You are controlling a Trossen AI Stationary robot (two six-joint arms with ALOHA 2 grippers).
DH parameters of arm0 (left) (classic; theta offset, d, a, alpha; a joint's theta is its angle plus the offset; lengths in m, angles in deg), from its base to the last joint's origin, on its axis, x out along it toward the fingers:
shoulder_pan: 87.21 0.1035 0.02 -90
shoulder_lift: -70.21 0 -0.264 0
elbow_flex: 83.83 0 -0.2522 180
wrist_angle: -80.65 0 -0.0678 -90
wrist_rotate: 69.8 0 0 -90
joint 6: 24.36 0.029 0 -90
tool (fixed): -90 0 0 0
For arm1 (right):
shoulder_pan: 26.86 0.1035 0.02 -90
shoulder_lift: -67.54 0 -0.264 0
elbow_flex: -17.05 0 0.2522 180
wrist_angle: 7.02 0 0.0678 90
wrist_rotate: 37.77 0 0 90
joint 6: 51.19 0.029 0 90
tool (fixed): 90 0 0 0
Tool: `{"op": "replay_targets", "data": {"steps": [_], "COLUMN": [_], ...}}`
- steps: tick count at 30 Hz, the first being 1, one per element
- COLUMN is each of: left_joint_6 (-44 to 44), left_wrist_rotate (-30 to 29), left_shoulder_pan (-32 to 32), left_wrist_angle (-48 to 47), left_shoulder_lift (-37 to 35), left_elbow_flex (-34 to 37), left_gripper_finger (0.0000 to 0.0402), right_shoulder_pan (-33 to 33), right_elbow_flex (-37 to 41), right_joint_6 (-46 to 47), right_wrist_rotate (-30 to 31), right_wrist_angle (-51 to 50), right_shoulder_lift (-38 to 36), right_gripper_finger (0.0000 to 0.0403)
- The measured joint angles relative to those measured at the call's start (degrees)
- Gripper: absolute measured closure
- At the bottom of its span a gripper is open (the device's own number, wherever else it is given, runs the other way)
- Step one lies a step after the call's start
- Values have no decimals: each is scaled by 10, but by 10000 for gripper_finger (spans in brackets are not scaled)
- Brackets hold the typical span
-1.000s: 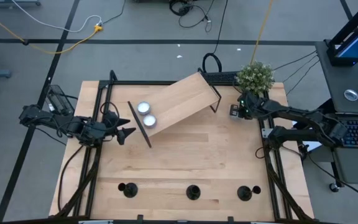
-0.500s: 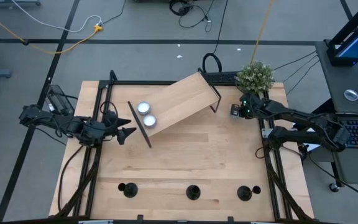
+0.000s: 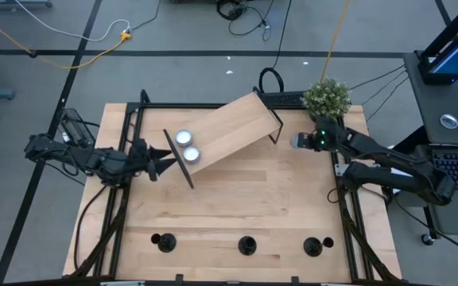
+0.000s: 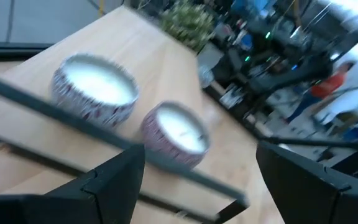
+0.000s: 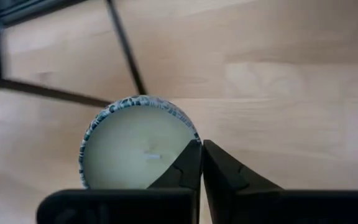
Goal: Pick & Place candle stick holders
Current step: Put the blue patterned scented candle on the shelf
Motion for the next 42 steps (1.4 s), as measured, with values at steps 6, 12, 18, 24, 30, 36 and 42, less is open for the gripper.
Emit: {"op": "replay_targets", "data": {"steps": [6, 12, 18, 24, 30, 36, 42], "left_joint_6": [-2, 9, 81, 119, 190, 203, 201], "left_wrist_rotate": [4, 21, 36, 40, 41, 32, 32], "left_shoulder_pan": [0, 0, 0, 0, 0, 7, 22], "left_wrist_angle": [63, 135, 266, 305, 260, 110, -27], "left_shoulder_lift": [0, 5, 47, 114, 205, 304, 399], "left_elbow_flex": [0, 0, 0, -40, -141, -274, -394], "left_gripper_finger": [91, 91, 91, 91, 92, 92, 92], "right_shoulder_pan": [43, 82, 125, 168, 194, 216, 220], "right_elbow_flex": [0, 0, -1, -40, -116, -196, -278], "right_joint_6": [7, 21, 23, 4, -44, -92, -142], "right_wrist_rotate": [2, 3, 4, 21, 21, 15, -18], "right_wrist_angle": [1, 29, 123, 147, 147, 127, 77], "right_shoulder_lift": [-42, -72, -78, -66, -12, 73, 159], "right_gripper_finger": [403, 403, 403, 403, 403, 403, 403]}}
